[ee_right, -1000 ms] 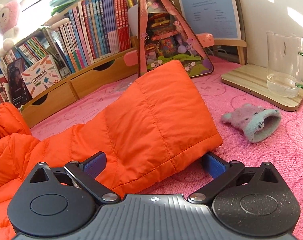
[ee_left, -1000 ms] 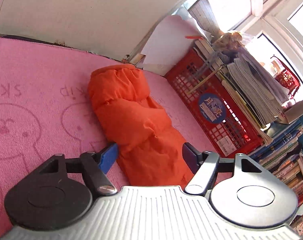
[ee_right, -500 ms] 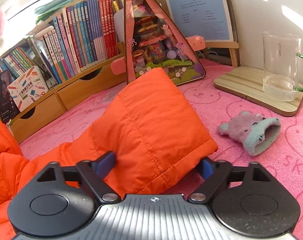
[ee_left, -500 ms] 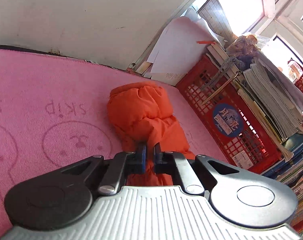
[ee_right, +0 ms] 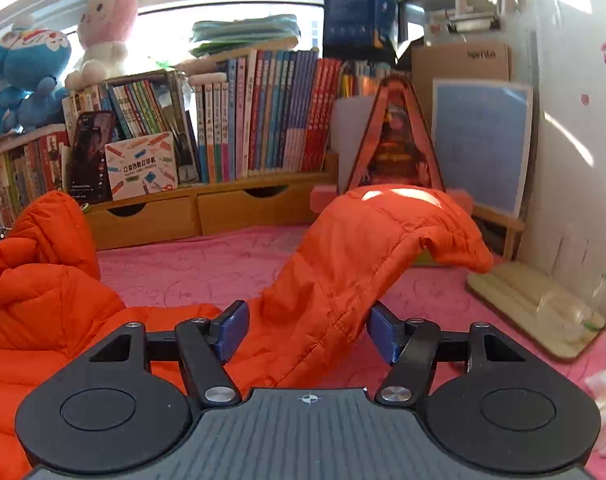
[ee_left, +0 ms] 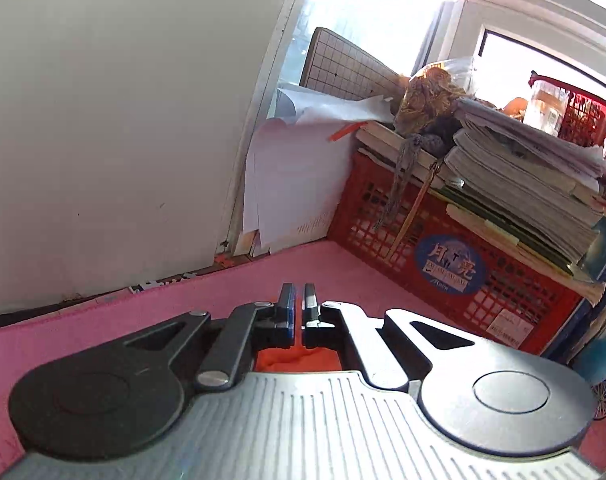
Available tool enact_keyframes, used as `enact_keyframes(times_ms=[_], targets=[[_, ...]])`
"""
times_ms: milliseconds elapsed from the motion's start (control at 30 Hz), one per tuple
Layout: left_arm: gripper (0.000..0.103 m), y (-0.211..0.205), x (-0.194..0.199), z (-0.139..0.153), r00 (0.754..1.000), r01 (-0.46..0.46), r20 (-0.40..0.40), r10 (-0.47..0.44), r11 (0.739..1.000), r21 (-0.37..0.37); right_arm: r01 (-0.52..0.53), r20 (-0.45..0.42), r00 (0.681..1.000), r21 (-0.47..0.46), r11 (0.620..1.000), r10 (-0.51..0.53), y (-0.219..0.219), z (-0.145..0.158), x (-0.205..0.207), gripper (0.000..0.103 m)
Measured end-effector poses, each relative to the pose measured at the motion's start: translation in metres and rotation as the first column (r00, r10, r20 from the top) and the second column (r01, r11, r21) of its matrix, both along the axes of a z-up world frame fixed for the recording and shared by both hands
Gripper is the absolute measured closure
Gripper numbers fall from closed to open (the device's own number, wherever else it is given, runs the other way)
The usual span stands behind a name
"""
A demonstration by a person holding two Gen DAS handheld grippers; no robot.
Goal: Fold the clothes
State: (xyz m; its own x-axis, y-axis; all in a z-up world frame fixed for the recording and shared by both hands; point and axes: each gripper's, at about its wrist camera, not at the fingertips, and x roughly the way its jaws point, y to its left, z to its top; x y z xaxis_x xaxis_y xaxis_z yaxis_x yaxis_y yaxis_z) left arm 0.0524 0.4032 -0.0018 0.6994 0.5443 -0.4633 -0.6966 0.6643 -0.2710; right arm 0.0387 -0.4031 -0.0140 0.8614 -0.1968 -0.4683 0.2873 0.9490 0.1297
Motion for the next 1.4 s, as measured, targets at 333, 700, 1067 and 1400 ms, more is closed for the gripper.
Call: enact_keyframes(times_ms=[333,700,1067,1400], targets=[[0.09,-0.014,-0.041,-0.051,0.994,0.1,-0.02,-0.109,0.959,-0.266,0.24,-0.058,0.971,0.22,0.946,-0.233,-0.048,-0.038,-0.017,0.026],[0.044,-0.04,-0.055,-0.052,0.93,0.366,0.09,-0.357,0.871,-0.327,0.049,-0.049,0.998,-0.044,0.998,-0.051,0.034,-0.029,-0.048,0.011],[0.085,-0.015,0.002,-0.058,0.998,0.04,0.059,-0.024,0.956,-0.291,-0.132,-0.088,0.989,-0.11,0.985,0.123,0.098,-0.027,-0.065,0.011],[0.103,0.026,0.005,-0.048,0.982,-0.148,-0.132,0.133,0.982,-0.117,-0.141,-0.1,0.986,-0.118,0.983,0.13,0.103,-0.021,-0.07,0.011]])
